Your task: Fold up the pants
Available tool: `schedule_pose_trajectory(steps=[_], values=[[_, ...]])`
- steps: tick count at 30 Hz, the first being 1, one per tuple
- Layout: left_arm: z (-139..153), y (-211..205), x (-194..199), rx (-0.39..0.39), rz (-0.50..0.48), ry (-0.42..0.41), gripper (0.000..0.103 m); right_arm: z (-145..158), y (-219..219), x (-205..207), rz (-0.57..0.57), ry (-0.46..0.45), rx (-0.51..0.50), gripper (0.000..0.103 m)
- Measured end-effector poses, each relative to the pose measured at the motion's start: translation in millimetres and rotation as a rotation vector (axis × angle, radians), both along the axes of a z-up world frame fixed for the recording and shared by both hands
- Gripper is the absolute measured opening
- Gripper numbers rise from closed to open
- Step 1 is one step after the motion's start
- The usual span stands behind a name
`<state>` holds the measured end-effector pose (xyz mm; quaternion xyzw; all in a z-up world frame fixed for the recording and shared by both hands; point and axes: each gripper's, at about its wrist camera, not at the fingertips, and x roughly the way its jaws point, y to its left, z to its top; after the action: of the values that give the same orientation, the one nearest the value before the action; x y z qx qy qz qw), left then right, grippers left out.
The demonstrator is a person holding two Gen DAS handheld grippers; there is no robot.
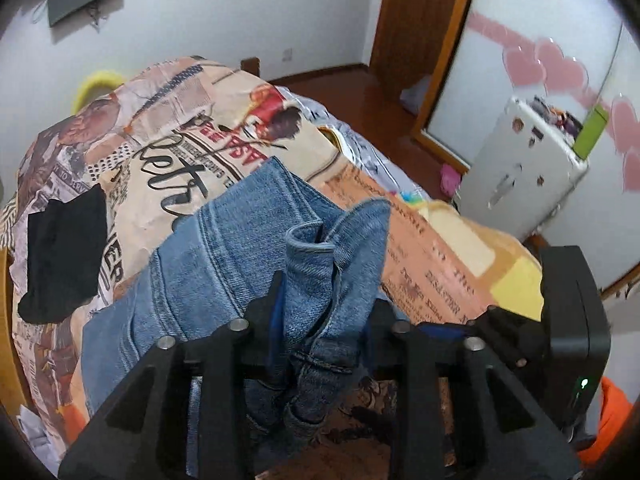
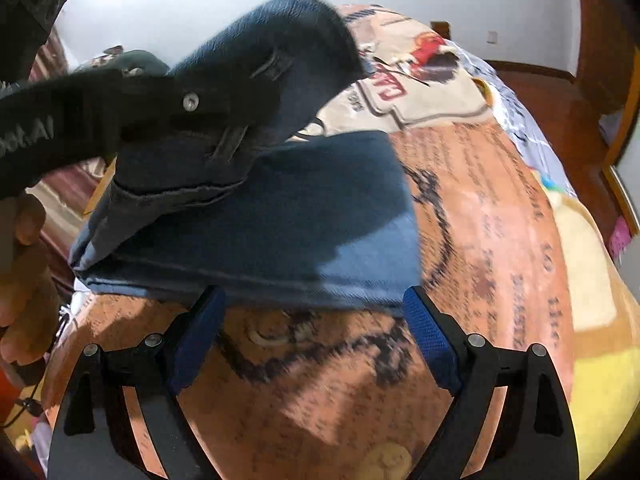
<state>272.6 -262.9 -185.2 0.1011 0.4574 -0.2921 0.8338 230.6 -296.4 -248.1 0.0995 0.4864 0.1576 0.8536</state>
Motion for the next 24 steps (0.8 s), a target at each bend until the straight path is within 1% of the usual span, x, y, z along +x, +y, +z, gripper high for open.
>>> schedule_pose_trajectory(steps=[1,3,4,6,8,9,10,11,13,15,16,19,22,24], values=[[-1.8,-1.9,0.1,0.008,-0.001,0.014,0.063,-2.4,-3.6,-2.2,-0.007,0.010,-0.002,0.089],[-2.9,-1.8,1.1,0.010,0.014,0.028,0.076,-5.5,-9.2,-5.6,-0.022,0.020,-0.013,0.089],[-2.4,-0.4,1.5,0.007,0.019,0.029,0.078,-6.7,-12.7,-7.4,-0.031,0.026,-0.016,0.089],[0.6,4.0,2.2,-0.001,0.032,0.035,0.079,-6.9,-18.2,-9.9,-0.046,0.029,-0.012,0.089],[9.5,12.8,3.3,-0.028,0.043,0.041,0.080,-4.5,-22.3,-11.9,-0.057,0.027,-0.006,0.089],[15.7,18.3,3.6,-0.047,0.042,0.041,0.082,-3.1,-23.3,-12.8,-0.058,0.025,-0.004,0.089],[21.0,23.0,4.1,-0.057,0.043,0.031,0.086,-1.1,-23.5,-13.4,-0.058,0.020,0.000,0.089],[27.5,28.5,4.5,-0.060,0.048,0.008,0.089,0.1,-23.4,-13.7,-0.056,0.016,0.003,0.089],[41.1,42.8,7.4,-0.036,0.076,-0.071,0.099,4.0,-20.3,-14.7,-0.049,0.006,0.010,0.089],[49.4,57.7,15.7,0.007,0.117,-0.134,0.101,6.1,-16.6,-15.6,-0.043,-0.001,0.013,0.089],[50.4,67.3,23.9,0.029,0.142,-0.146,0.101,7.2,-14.1,-14.5,-0.040,-0.004,0.015,0.089],[43.6,95.6,51.1,0.072,0.214,-0.133,0.101,9.2,-7.1,-11.8,-0.028,-0.012,0.023,0.089],[23.8,123.3,80.9,0.120,0.267,-0.098,0.101,7.8,-0.5,-4.9,-0.021,-0.007,0.030,0.089],[5.9,138.6,101.0,0.149,0.302,-0.057,0.101,6.3,4.1,-1.8,-0.019,0.000,0.031,0.089]])
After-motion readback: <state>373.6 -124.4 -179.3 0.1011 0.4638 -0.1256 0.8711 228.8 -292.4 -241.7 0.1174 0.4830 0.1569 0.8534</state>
